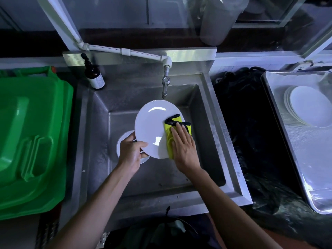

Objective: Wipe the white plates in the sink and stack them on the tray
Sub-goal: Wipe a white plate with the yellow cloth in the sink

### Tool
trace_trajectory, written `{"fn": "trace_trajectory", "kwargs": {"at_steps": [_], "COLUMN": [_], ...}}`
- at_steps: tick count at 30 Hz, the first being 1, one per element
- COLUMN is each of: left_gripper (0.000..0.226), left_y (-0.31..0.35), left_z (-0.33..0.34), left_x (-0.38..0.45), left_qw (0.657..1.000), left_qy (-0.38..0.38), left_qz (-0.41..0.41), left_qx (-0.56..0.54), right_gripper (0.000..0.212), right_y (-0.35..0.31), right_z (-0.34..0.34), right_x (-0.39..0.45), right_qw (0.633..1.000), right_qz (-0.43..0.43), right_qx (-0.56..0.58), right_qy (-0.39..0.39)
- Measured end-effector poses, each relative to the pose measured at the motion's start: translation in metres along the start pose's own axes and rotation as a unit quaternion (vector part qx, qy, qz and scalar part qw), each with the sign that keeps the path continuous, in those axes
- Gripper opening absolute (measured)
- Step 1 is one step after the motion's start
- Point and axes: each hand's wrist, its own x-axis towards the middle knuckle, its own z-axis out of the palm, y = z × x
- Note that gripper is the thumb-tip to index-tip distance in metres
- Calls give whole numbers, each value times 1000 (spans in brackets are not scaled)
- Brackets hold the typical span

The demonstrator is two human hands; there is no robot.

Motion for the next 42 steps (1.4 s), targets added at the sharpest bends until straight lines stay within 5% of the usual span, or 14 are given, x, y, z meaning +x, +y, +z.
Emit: {"fn": "trace_trajectory", "kwargs": {"at_steps": [13, 30, 42], "left_gripper": [37, 34, 41], "left_y": [-2, 4, 15], "left_z": [1, -1, -23], "left_x": [-7, 5, 9], "left_qw": [996, 988, 986], "left_qy": [-63, -130, -160], "left_qz": [-31, 1, 1], "left_qx": [48, 88, 50], "right_gripper": [54, 62, 59], "right_y": [18, -46, -57], "right_z": [-18, -16, 0], "right_x": [49, 56, 47], "right_qw": [998, 973, 963], "right_qz": [3, -230, -270], "right_qx": [-33, -6, -23], "right_qy": [49, 5, 16]}}
